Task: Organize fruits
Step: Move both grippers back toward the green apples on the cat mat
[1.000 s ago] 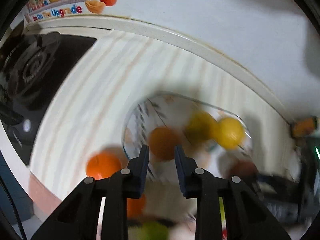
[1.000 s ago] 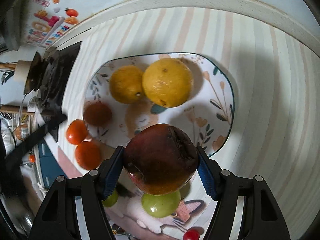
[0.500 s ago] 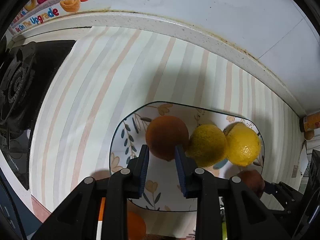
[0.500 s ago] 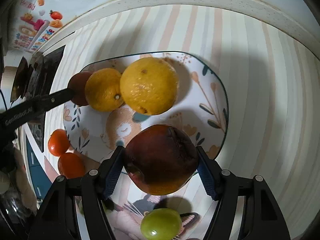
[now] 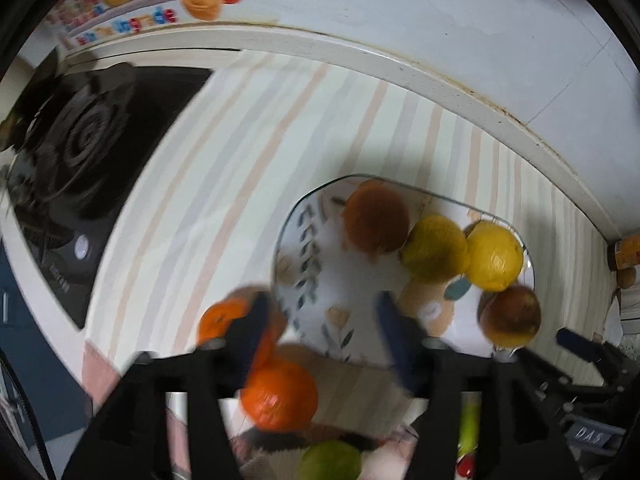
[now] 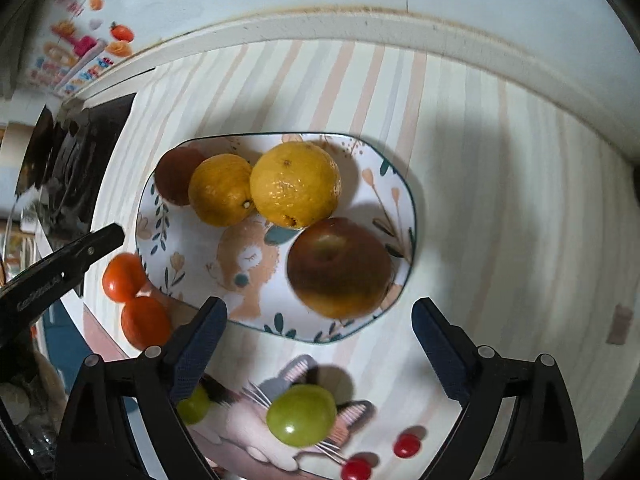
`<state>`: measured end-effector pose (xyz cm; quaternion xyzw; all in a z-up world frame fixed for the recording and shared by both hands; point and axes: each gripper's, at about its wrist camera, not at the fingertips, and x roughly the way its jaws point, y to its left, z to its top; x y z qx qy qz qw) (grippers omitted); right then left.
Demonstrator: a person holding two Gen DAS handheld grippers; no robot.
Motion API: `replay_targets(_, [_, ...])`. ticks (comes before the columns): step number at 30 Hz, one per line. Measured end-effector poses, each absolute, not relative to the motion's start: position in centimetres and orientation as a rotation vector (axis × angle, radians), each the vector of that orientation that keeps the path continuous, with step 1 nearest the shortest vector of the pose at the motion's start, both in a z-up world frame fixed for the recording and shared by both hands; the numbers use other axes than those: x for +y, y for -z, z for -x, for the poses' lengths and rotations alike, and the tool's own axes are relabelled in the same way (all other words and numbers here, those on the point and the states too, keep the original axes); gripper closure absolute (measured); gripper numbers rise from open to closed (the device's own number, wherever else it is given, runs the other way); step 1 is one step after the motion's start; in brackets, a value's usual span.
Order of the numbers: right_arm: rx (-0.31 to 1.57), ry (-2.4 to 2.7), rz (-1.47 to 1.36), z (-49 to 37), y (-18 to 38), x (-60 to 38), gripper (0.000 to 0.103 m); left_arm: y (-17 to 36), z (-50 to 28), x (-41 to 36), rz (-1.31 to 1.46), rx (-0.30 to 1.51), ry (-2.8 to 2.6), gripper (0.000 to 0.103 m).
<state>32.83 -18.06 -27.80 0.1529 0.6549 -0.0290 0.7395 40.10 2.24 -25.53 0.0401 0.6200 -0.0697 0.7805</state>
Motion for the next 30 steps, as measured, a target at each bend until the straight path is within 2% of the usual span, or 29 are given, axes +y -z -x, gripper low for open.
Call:
replay_targets(1, [1.431, 0.065, -0.305, -32.5, 27.2, -17.8, 0.007, 25.1, -39.5, 2.5, -0.085, 1.331, 0.138, 0.016])
replay_targets(2, [1.423, 0.064, -0.291, -32.2, 26.8, -17.6, 0.007, 24.7, -38.8, 2.9, -0.082, 1.319, 0.129, 0.013])
replay_targets(17, [1.259, 0.018, -0.164, -25.2, 18.1, -15.7, 0.007, 16.5, -28.4, 3.4, -0.087, 1.141, 0.118, 0.013])
replay_targets(30, [1.159, -0.007, -0.173, -19.9, 12.2, -16.0, 0.007, 11.7, -23.4, 2.5, -0.084, 1.045, 0.137, 0.013])
